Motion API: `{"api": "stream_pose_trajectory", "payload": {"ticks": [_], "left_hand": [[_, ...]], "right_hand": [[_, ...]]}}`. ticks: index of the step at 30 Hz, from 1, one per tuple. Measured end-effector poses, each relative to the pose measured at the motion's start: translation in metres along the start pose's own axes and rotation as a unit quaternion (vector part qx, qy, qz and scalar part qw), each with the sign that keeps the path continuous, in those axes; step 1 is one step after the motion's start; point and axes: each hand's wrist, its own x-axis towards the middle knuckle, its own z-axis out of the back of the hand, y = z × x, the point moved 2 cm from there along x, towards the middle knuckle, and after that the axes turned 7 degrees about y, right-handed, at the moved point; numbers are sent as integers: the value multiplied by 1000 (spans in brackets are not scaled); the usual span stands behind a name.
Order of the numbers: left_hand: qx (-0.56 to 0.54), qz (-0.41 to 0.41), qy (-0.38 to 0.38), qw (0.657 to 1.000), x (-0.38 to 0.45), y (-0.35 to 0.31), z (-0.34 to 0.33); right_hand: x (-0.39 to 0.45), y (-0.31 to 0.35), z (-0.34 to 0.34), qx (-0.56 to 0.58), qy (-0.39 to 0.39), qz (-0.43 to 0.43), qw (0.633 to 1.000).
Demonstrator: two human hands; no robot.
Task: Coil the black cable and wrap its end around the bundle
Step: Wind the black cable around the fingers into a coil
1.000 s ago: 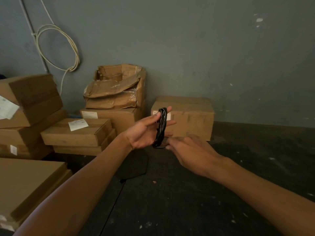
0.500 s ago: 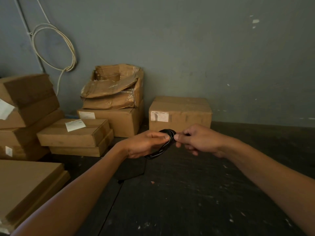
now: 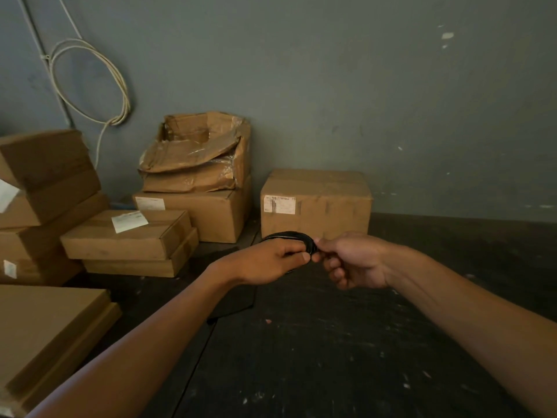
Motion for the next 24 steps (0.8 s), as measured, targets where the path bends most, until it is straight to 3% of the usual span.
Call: {"api": "stream_pose_trajectory", "payload": {"ticks": [5,10,17,24], "left_hand": [[52,-5,12,999,0,1,-7],[33,-5,104,994,-1,-5,-10],[-211,19,110,971,-5,-3,-5],[-416,10,91,905,-6,15,-6]], "right_hand": [[2,-2,5,5,44,-4,999],[2,-2,10,-146,-34,95,984],[3,-13,8,-132,-101,362,917],[-2,-23,-2,-129,-68,438,887]]}}
